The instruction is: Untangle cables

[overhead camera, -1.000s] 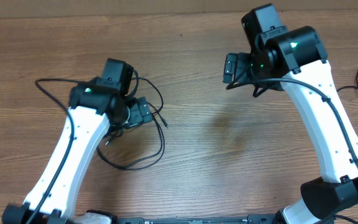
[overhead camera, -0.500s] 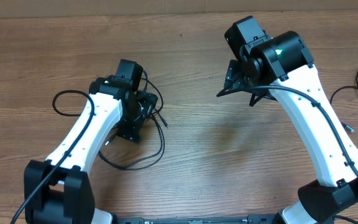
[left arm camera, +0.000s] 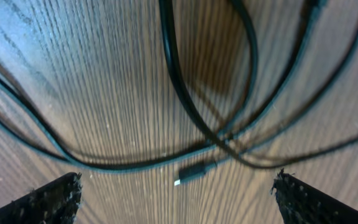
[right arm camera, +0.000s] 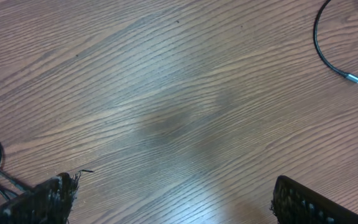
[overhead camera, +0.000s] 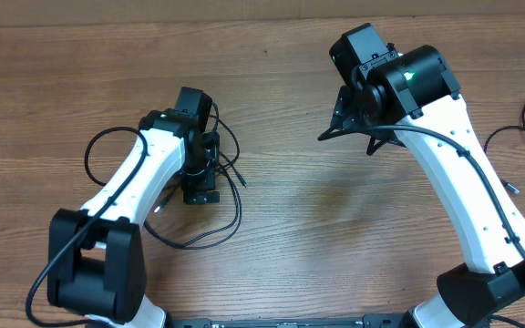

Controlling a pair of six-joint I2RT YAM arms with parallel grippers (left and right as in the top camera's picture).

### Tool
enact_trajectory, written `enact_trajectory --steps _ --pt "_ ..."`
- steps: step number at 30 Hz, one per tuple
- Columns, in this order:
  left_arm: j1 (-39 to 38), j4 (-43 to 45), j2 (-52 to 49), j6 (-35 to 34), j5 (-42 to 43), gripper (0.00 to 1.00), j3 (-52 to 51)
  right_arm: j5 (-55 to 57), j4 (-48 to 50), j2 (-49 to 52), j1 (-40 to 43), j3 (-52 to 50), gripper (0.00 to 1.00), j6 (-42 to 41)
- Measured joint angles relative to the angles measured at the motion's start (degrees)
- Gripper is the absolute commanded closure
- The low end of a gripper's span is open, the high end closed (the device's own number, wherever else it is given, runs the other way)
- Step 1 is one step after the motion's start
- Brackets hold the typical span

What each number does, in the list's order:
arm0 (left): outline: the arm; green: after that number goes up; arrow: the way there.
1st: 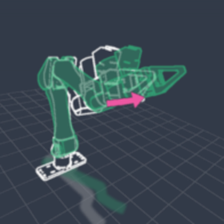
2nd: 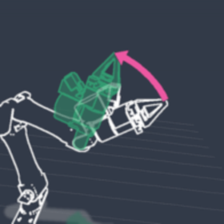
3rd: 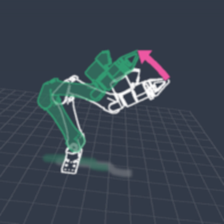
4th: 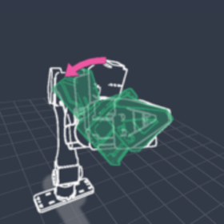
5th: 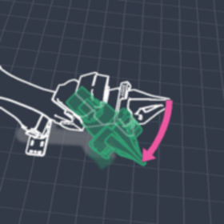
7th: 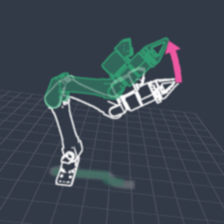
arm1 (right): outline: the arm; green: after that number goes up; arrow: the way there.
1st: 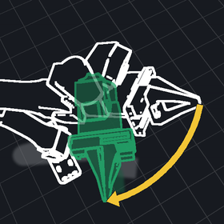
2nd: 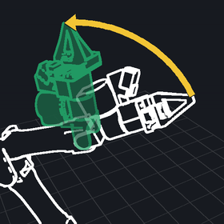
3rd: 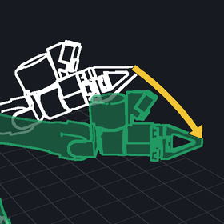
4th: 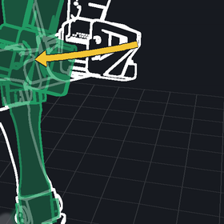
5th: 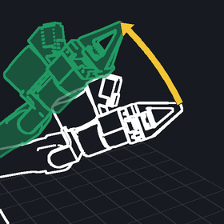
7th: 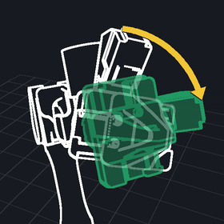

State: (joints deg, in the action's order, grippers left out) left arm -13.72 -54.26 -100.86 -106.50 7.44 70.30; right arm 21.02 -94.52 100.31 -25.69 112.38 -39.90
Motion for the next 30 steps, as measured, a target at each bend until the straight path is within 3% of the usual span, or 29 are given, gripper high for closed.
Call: enact_trajectory --steps 6,11,12,13,16,23,30 --pt "1.68 2.21 -4.39 -0.42 0.04 0.02 -0.09 0.46 -0.17 -0.09 0.00 0.00 0.00 -0.02" --pt "4.17 4.07 -6.97 1.27 0.04 0.24 -0.20 0.92 -0.31 -0.09 0.00 0.00 0.00 0.02" --pt "4.72 4.17 -7.06 1.95 0.04 0.36 -0.22 0.92 -0.33 -0.09 0.00 0.00 0.00 0.00" --pt "5.35 4.26 -7.06 2.69 0.00 0.58 -0.22 0.94 -0.28 -0.09 0.00 0.00 0.00 0.02" --pt "6.95 4.46 -7.06 3.69 -0.02 0.93 -0.26 1.07 -0.26 -0.09 0.00 0.00 0.00 0.02" --pt "8.31 12.59 -7.06 9.68 2.34 0.96 -0.48 1.31 0.55 -0.11 0.00 0.00 0.00 0.02" --pt "8.31 32.28 -7.08 17.77 14.12 0.96 -0.72 1.49 1.55 -0.11 0.00 0.00 0.00 -0.13"
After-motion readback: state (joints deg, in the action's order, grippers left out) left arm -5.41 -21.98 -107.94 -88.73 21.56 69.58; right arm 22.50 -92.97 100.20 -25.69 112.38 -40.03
